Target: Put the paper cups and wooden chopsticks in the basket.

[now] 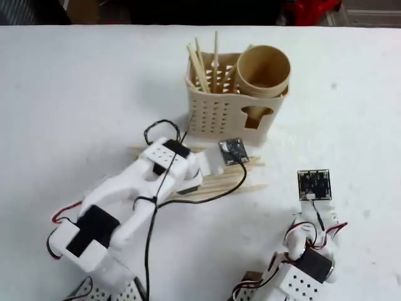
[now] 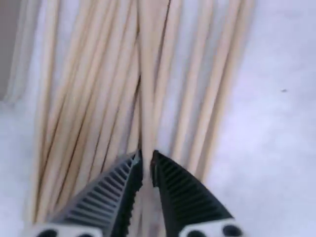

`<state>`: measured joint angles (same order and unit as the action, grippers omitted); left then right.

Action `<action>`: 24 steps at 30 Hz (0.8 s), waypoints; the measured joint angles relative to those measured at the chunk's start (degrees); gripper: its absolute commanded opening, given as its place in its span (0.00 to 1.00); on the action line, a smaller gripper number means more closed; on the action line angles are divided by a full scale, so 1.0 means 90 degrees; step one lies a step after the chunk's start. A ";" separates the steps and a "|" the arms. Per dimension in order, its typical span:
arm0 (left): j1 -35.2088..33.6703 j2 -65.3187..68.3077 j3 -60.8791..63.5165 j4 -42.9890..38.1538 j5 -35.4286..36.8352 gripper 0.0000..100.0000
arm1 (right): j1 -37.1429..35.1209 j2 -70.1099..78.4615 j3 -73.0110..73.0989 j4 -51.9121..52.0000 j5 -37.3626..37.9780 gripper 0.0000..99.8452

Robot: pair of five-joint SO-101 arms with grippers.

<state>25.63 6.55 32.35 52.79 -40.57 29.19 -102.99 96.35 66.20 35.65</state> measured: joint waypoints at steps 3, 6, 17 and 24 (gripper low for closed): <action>-0.0010 -0.0127 0.0000 0.0225 0.0000 0.02 | 0.0000 0.0000 0.0000 0.0000 0.0000 0.02; -0.0010 -0.0537 0.0000 0.0508 0.0000 0.02 | 0.0000 0.0000 0.0000 0.0000 0.0000 0.02; -0.0010 -0.3331 -0.0039 0.1758 0.0000 0.02 | 0.0000 0.0000 0.0000 0.0000 0.0000 0.02; -0.0020 -0.4962 -0.1221 0.1719 0.0811 0.02 | 0.0000 0.0000 0.0000 0.0000 0.0000 0.02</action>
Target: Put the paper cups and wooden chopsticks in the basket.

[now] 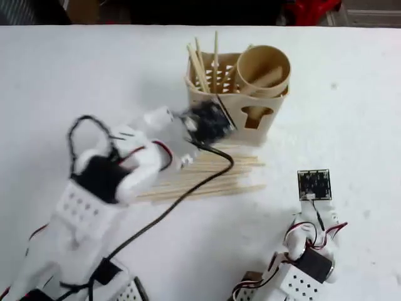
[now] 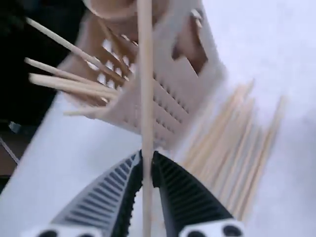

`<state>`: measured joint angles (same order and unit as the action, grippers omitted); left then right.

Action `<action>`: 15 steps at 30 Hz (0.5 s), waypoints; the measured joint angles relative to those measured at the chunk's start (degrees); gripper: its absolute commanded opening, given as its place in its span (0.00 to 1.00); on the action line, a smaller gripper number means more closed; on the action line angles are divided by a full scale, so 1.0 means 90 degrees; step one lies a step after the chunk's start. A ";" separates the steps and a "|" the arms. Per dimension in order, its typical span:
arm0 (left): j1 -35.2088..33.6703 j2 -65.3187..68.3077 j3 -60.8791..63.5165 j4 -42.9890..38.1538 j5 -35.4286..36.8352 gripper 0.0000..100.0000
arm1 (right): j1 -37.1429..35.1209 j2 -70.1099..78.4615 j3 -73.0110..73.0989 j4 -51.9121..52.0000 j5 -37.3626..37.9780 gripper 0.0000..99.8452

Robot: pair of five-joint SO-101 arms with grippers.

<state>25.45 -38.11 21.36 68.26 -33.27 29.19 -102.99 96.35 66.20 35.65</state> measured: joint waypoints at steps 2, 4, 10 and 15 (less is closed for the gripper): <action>0.0000 -0.0068 -0.0449 -0.0342 0.0449 0.02 | 0.0000 0.0000 0.0000 0.0000 0.0000 0.02; 0.0000 -0.0068 -0.0791 -0.0860 0.0889 0.02 | 0.0000 0.0000 0.0000 0.0000 0.0000 0.02; 0.0010 0.0772 -0.1387 -0.2755 0.1983 0.02 | 0.0000 0.0000 0.0000 0.0000 0.0000 0.02; 0.0010 0.2061 -0.1719 -0.4024 0.2960 0.02 | 0.0029 0.0000 0.0000 0.0000 0.0000 0.02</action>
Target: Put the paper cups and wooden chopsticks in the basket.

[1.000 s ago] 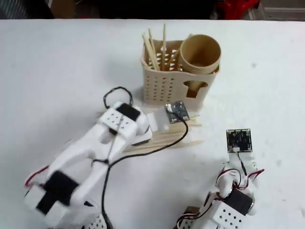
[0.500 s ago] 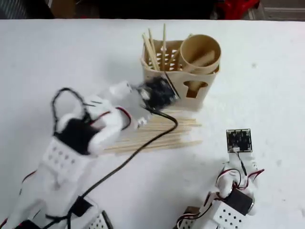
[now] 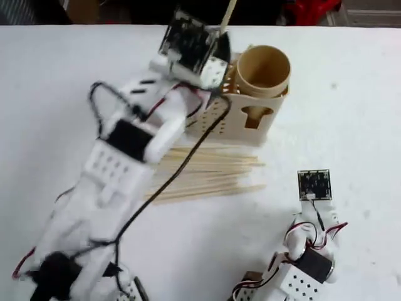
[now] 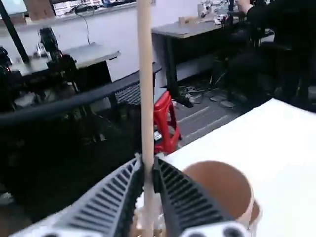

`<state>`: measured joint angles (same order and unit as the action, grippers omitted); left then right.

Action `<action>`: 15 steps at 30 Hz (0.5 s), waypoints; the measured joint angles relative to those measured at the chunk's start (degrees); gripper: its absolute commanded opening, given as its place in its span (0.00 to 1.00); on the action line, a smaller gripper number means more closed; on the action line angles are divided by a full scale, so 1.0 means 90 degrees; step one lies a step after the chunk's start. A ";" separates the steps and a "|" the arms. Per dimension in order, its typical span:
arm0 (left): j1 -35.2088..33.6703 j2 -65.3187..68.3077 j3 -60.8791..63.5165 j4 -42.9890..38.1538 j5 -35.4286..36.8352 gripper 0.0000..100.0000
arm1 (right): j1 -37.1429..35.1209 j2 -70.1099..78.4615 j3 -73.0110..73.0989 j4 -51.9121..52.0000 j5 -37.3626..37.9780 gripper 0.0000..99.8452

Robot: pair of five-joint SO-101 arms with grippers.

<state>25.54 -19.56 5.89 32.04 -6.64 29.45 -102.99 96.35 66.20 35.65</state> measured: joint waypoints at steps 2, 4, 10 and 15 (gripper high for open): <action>-0.0029 0.0498 -0.0156 -0.0293 0.0391 0.02 | 0.0010 0.0000 0.0000 0.0000 0.0000 0.02; -0.0088 0.0889 -0.0254 -0.0430 0.0684 0.02 | -0.0010 0.0000 0.0000 0.0000 0.0000 0.02; -0.0440 0.1485 -0.0361 -0.0498 0.1045 0.07 | -0.0010 0.0000 0.0000 0.0000 0.0000 0.02; -0.0674 0.1514 -0.0361 -0.0498 0.1094 0.09 | -0.0010 0.0000 0.0000 0.0000 0.0000 0.02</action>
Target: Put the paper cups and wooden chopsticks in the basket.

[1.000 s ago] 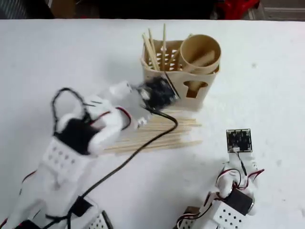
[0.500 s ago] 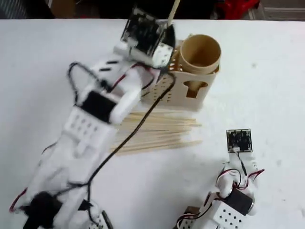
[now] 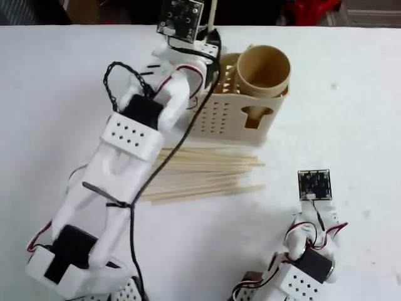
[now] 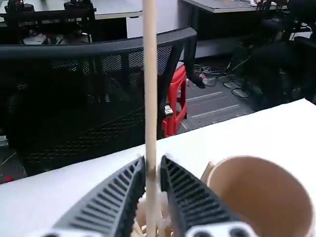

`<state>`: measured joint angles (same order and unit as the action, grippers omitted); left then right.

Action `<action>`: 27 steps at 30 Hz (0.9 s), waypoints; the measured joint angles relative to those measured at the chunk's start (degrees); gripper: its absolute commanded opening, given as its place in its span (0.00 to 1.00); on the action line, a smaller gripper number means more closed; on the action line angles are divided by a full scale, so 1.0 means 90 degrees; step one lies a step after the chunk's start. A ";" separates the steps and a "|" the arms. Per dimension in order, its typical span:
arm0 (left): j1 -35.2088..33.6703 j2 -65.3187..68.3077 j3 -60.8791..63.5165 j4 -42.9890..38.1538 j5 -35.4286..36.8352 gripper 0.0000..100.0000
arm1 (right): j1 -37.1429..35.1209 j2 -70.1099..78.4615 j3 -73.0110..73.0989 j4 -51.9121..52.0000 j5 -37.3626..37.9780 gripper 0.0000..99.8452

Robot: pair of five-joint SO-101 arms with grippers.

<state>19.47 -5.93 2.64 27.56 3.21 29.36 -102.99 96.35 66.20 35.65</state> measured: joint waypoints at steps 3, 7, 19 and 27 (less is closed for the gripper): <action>0.0000 0.0000 0.0000 0.0010 0.0010 0.09 | 0.0000 0.0000 0.0000 0.0000 0.0000 0.02; -0.0049 0.0000 0.0000 0.0078 0.0010 0.09 | 0.0000 0.0000 0.0000 0.0000 0.0000 0.02; -0.0039 -0.0615 -0.0020 0.2344 -0.0020 0.09 | 0.0000 0.0000 0.0000 0.0000 0.0000 0.02; 0.0410 -0.2295 0.0586 0.5148 -0.2042 0.09 | 0.0000 0.0000 0.0000 0.0000 0.0000 0.02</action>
<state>23.16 -26.59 7.91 73.89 -15.16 29.36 -102.99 96.35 66.20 35.65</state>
